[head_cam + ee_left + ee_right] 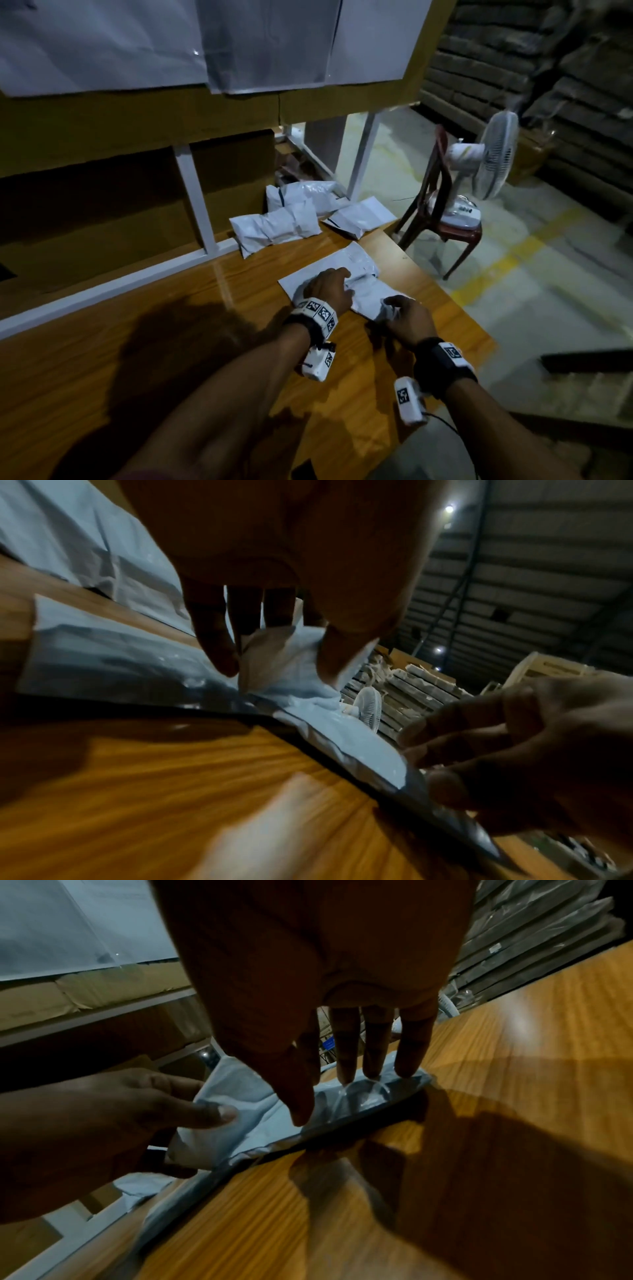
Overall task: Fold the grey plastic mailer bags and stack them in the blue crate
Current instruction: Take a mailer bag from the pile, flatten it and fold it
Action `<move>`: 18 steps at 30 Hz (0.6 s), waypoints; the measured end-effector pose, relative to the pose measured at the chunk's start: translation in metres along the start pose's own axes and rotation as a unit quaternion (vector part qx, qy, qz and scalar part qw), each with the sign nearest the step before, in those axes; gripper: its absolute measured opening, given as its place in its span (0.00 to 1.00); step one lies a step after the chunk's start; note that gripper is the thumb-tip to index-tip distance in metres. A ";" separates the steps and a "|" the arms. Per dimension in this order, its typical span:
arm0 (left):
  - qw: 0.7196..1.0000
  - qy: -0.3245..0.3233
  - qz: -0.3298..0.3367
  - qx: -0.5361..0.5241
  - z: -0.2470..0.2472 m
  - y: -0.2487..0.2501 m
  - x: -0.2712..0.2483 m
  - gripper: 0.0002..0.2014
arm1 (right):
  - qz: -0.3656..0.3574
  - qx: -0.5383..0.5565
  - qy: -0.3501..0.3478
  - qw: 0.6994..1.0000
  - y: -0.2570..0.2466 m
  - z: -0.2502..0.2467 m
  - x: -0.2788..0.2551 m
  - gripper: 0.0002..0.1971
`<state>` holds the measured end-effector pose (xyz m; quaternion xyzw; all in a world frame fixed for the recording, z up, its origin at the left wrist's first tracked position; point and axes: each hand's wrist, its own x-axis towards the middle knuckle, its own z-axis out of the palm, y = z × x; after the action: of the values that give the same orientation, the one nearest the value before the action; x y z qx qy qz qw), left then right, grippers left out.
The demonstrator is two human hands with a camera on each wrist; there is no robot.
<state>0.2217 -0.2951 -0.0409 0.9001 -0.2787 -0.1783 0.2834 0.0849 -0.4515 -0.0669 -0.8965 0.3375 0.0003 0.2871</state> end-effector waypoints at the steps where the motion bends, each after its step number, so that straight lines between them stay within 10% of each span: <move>1: 1.000 0.018 0.000 0.001 0.001 0.000 -0.001 0.19 | -0.008 -0.001 0.006 1.000 0.002 -0.001 -0.004 0.19; 8: 0.983 0.040 -0.090 -0.152 -0.005 -0.046 -0.064 0.37 | -0.109 -0.095 -0.041 0.989 0.021 0.004 -0.057 0.37; 13: 0.930 0.149 -0.148 -0.302 -0.004 -0.085 -0.203 0.07 | -0.261 -0.119 -0.092 0.954 0.014 0.032 -0.139 0.25; 18: 0.897 0.220 -0.239 -0.299 0.009 -0.124 -0.341 0.01 | -0.380 -0.154 -0.135 0.902 0.001 0.071 -0.219 0.22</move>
<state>0.0004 -0.0083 -0.0678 0.8286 0.0806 -0.1126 0.5425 -0.0711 -0.2830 -0.0846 -0.9811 -0.0755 0.0644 0.1662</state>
